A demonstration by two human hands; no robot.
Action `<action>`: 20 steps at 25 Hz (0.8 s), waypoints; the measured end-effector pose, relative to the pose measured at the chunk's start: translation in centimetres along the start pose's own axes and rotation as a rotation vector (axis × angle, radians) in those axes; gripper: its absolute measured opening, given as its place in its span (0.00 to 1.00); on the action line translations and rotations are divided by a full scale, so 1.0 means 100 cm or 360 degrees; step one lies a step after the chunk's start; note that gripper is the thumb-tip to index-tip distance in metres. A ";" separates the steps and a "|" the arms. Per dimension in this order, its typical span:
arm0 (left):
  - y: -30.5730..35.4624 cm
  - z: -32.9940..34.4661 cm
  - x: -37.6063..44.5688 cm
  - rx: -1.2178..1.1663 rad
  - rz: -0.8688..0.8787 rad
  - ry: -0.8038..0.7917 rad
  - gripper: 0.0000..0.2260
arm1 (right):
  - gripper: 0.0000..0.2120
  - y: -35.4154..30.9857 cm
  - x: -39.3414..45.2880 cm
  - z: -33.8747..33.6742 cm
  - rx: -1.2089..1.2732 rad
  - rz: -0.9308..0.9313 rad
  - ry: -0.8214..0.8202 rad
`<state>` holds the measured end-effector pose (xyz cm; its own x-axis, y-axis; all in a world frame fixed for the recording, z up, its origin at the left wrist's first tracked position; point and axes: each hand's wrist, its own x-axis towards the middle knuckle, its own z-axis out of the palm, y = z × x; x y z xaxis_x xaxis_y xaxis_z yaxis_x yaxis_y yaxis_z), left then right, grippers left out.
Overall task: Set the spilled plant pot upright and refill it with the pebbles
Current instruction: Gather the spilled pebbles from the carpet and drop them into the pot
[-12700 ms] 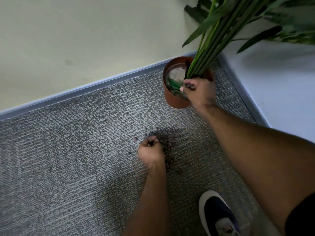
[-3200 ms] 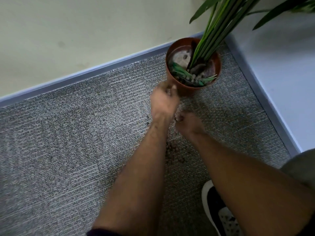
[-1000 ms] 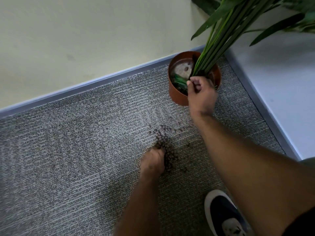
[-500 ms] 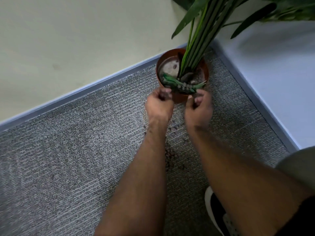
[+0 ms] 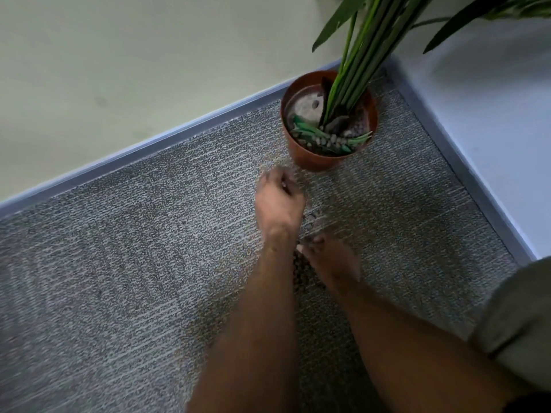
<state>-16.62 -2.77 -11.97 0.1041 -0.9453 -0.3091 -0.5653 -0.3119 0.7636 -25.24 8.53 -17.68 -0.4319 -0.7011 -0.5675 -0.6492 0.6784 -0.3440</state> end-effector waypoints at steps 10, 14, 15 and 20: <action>-0.122 0.007 -0.073 0.0547 -0.0156 -0.0401 0.21 | 0.19 -0.006 -0.014 0.027 -0.0385 -0.0477 -0.0318; -0.127 0.004 -0.073 0.0464 -0.0110 -0.0459 0.20 | 0.10 -0.006 -0.008 0.024 -0.0177 -0.0505 -0.0300; -0.126 0.004 -0.074 0.0467 -0.0108 -0.0478 0.20 | 0.08 -0.005 -0.007 0.025 -0.0121 -0.0452 -0.0287; -0.138 0.003 -0.083 0.0679 0.0007 -0.0589 0.21 | 0.02 -0.002 -0.004 0.029 0.0054 -0.0263 -0.0180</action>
<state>-9.90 9.38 -20.13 -0.1495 -0.8262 -0.5432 -0.8538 -0.1692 0.4923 -23.11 9.31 -19.59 -0.2471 -0.7755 -0.5810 -0.6831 0.5647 -0.4631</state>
